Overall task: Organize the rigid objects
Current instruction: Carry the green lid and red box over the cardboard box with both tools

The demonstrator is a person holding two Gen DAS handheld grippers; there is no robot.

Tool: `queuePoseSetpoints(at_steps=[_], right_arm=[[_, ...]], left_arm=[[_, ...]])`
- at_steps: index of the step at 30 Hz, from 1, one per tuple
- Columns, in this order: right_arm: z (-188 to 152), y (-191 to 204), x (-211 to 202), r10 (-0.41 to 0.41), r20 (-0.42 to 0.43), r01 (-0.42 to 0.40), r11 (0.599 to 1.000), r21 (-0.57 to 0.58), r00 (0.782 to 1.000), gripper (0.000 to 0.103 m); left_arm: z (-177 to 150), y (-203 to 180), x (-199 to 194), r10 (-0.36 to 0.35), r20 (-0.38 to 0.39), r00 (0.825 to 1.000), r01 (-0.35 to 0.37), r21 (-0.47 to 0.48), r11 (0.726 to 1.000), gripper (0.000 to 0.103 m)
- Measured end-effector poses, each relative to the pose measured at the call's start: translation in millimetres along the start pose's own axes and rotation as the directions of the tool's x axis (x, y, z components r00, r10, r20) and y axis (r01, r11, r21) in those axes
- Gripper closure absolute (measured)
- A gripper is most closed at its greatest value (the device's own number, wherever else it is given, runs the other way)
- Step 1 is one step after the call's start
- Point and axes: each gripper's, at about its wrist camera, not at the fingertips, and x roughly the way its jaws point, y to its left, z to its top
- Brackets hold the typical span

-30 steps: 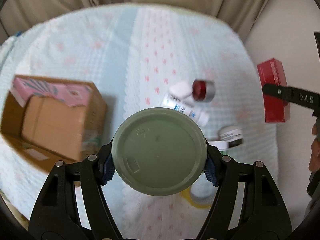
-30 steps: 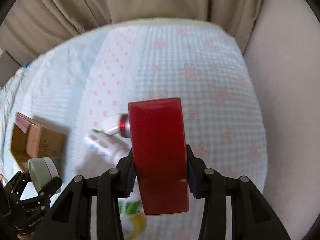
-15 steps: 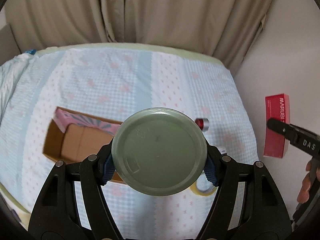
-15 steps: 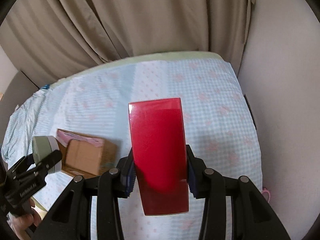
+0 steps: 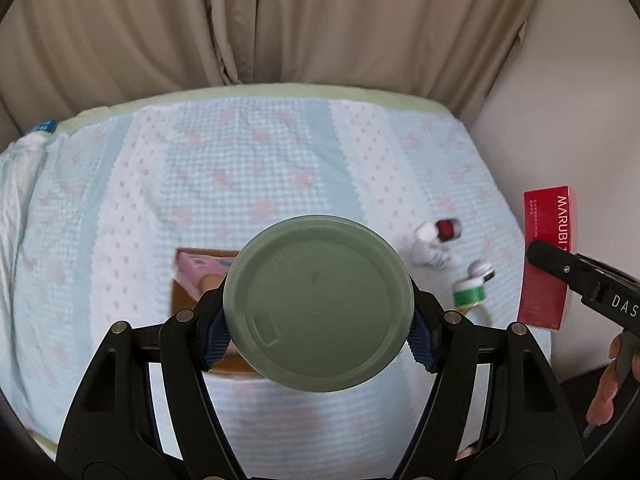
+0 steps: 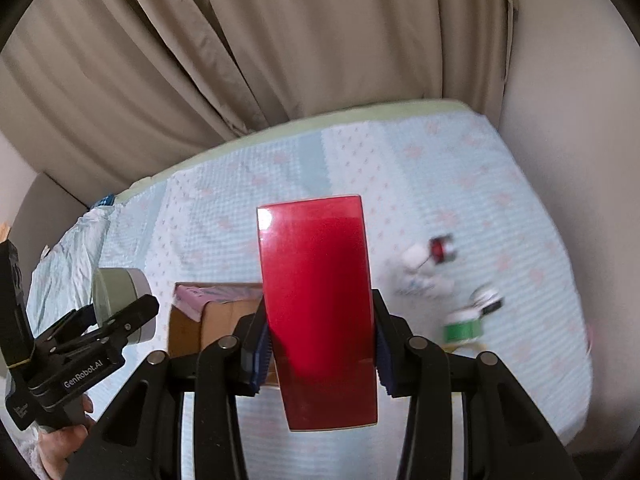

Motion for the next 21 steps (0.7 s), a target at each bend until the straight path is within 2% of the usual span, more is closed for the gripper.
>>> queuePoseSetpoints(at_steps=[4,10,15,21], right_arm=[[-14.0,41.8,27.8,-0.004,-0.049,0.007,0.998,0.067,0.999,0.064],[-27.1,84.7,81.8,-0.018,-0.152,0.029,0.997,0.072,0.988,0.064],[-38.4,103.2,130.2,-0.037,-0.229,0.047,0.998,0.040,0.973,0.064],[-49.8,95.8,192.0,-0.067,-0.322,0.074,0.997,0.007,0.944,0.064]], left_arm=[[4.7,46.5,21.2,-0.011,-0.064,0.998,0.013,0.029,0.999,0.035],[3.4,101.7,69.4,-0.006,-0.172,0.985,0.013,0.035,0.999,0.035],[-1.9,123.5,109.0,-0.003,-0.242,0.970,0.012,0.036,0.999,0.035],[-9.6,129.6,161.2,-0.005,-0.328,0.945,0.020,0.043,0.999,0.035]])
